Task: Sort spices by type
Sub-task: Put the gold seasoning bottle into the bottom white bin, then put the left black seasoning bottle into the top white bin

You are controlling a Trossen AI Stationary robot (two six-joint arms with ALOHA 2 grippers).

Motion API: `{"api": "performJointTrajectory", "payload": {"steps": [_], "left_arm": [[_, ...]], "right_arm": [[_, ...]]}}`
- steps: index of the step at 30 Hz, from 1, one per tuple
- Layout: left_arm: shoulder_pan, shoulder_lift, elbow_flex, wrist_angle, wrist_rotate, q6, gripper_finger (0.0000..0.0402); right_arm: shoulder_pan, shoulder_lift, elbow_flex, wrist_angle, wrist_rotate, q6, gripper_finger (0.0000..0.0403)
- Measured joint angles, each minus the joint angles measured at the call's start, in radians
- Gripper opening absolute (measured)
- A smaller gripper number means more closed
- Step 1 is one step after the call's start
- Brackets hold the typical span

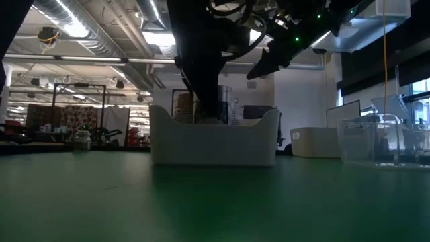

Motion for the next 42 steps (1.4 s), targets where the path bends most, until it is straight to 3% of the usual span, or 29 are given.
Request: {"api": "performJointTrajectory", "payload": {"steps": [28, 36, 42], "left_arm": [[0.000, -0.066, 0.033, -0.083, 0.002, 0.050, 0.0292], [-0.008, -0.135, 0.057, -0.127, 0.002, 0.042, 0.0292], [-0.019, -0.238, 0.057, -0.251, 0.000, -0.029, 0.0292]], "right_arm": [[0.000, 0.000, 0.000, 0.001, 0.000, 0.000, 0.0348], [0.000, 0.000, 0.000, 0.001, 0.000, 0.000, 0.0348], [0.000, 0.000, 0.000, -0.003, 0.000, 0.000, 0.0348]]}}
